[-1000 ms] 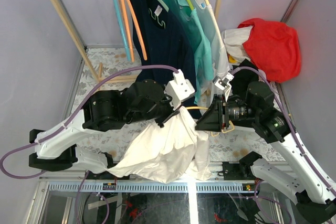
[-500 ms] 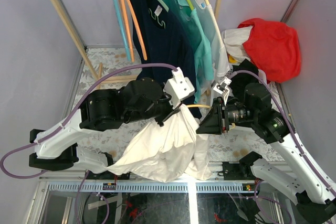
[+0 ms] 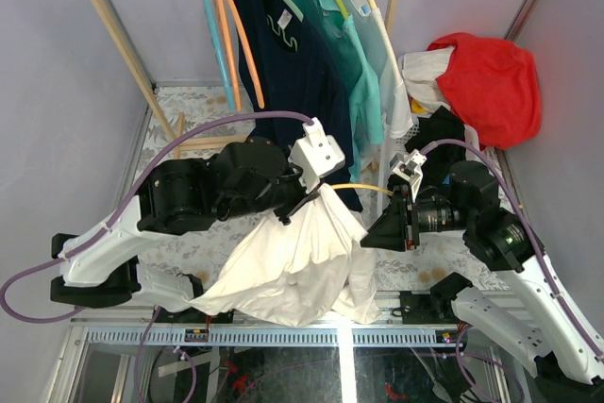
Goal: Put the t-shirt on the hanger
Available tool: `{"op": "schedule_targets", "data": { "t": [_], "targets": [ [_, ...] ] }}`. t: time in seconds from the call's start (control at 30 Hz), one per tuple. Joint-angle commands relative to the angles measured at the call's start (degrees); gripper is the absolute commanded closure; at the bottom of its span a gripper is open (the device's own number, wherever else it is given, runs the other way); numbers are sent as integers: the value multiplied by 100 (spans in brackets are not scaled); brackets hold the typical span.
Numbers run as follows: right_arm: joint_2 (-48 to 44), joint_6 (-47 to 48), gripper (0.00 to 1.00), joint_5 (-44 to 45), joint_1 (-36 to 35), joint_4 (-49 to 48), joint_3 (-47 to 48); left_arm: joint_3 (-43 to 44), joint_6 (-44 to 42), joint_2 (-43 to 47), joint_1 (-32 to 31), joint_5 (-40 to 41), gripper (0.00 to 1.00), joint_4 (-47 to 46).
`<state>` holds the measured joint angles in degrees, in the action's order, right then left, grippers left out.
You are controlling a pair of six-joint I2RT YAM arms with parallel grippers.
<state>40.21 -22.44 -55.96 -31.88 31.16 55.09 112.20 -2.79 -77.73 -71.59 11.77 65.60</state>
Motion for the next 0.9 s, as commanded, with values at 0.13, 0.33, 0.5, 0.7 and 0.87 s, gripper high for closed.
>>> {"op": "schedule_targets", "data": {
  "t": [0.13, 0.33, 0.5, 0.7, 0.87],
  "targets": [
    [-77, 461, 79, 863, -11, 1289, 111, 346, -240, 349, 84, 337, 100, -272],
    [-33, 540, 92, 1719, -11, 1950, 283, 372, -257, 408, 83, 586, 100, -282],
    [-180, 415, 95, 1863, -12, 1940, 267, 368, -296, 447, 85, 652, 100, -438],
    [-148, 325, 100, 3044, -11, 2244, 536, 368, -337, 428, 81, 470, 100, -421],
    [14, 333, 100, 4267, -12, 2643, 932, 356, -312, 404, 78, 411, 100, -317]
  ]
}}
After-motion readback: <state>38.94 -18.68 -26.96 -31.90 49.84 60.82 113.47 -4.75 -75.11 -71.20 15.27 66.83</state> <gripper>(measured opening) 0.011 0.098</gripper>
